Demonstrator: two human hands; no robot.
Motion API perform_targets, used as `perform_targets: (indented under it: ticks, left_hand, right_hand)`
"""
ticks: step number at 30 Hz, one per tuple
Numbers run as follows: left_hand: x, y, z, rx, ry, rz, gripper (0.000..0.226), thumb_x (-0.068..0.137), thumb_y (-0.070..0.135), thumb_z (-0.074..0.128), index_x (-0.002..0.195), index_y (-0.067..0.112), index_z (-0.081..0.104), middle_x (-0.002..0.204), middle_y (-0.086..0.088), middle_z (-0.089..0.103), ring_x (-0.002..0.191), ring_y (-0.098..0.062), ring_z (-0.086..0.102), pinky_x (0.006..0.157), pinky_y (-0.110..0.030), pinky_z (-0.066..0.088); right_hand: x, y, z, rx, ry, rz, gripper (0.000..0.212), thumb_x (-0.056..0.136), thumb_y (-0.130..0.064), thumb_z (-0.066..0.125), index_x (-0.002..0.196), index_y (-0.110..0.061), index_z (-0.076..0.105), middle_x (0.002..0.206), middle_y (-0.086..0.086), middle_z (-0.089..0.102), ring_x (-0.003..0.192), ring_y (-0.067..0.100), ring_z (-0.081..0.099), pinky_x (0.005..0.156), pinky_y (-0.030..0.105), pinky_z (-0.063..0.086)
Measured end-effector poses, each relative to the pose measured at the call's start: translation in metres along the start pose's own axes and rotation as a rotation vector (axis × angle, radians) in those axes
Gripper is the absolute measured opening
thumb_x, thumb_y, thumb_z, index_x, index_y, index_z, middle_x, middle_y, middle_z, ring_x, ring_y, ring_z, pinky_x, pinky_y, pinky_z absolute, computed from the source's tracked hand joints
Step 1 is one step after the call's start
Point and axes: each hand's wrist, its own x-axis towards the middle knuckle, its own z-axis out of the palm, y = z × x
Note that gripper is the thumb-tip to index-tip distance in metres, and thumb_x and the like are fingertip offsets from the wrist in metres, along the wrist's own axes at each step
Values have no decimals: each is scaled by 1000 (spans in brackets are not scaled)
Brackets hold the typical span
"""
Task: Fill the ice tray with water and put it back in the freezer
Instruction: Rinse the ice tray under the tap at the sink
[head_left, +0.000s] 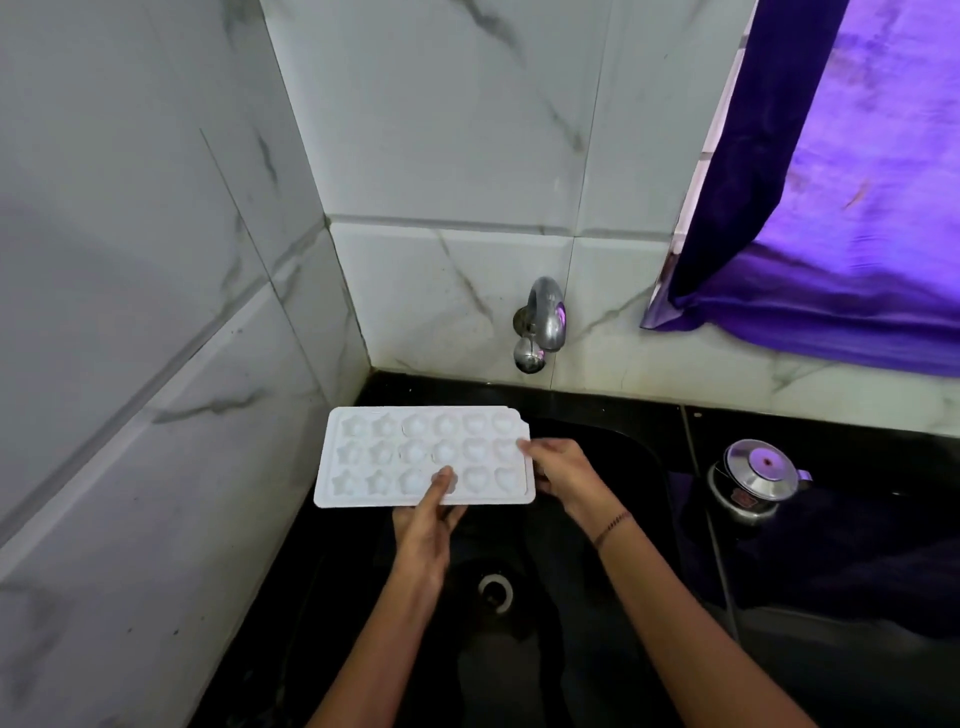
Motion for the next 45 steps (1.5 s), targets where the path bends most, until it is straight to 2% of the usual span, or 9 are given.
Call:
perform_targets:
  ticks: [5,10,16,21,25,31,34,39,45]
  left_hand:
    - [9,-1,8,47,-9,-46,41,79,-2,67,112,20,57,105,-1,68,96,-19,66,68,-36,59]
    - [15,-6,19,36,-29,-86,41,78,-4,67,109,22,58,103,0,68,93,-19,66,67,-35,60]
    - [16,-14,23,33,-51,-117,38,78,-4,68,104,22,60,98,1,71,92,-18,68,65,-35,59]
    - [14,-16,22,43,-39,-139,45,77,-1,70,116,18,57,105,-2,69,97,-20,67,69,-36,58]
    - [14,-16,16,70,-23,-134,52,75,3,72,124,13,56,112,-5,68,99,-20,66,68,-32,59]
    - [16,-20,3,102,-23,-102,51,75,2,73,121,16,56,112,-5,69,102,-22,66,73,-35,58]
    - [18,-26,-7,112,-10,-104,47,75,2,73,117,17,58,113,-6,68,103,-24,66,81,-39,56]
    - [20,-37,-17,119,28,-124,51,73,3,75,121,9,57,114,-10,68,102,-25,66,74,-35,58]
    - [20,-38,-15,138,19,-122,51,74,2,74,122,7,56,114,-8,67,104,-24,65,71,-30,59]
  right_hand:
    - [54,-60,10,-158,176,-165,65,93,-45,50,139,-3,32,121,2,47,120,24,47,89,27,36]
    - [113,-71,20,78,44,-42,57,95,-38,51,140,-9,32,138,11,44,120,30,52,89,35,51]
    - [140,-64,26,79,125,-53,52,95,-33,51,137,-8,34,114,3,45,77,11,56,64,21,53]
    - [157,-55,29,-76,244,-65,64,91,-39,54,140,-5,32,125,8,52,108,25,56,99,34,46]
    - [156,-55,31,-115,262,-82,63,89,-39,56,135,0,37,104,7,46,92,19,46,82,30,43]
    - [121,-51,16,-302,257,-218,54,84,-40,64,121,-2,50,120,16,55,92,25,57,77,31,54]
    - [82,-37,10,-324,300,-264,43,86,-31,65,115,-3,50,108,15,57,90,28,61,79,41,55]
    - [30,-9,4,-98,133,-36,8,93,-10,56,90,-4,60,65,3,51,56,10,46,51,17,39]
    - [15,-8,1,181,39,55,8,92,-1,54,95,4,60,65,6,49,56,8,43,45,11,37]
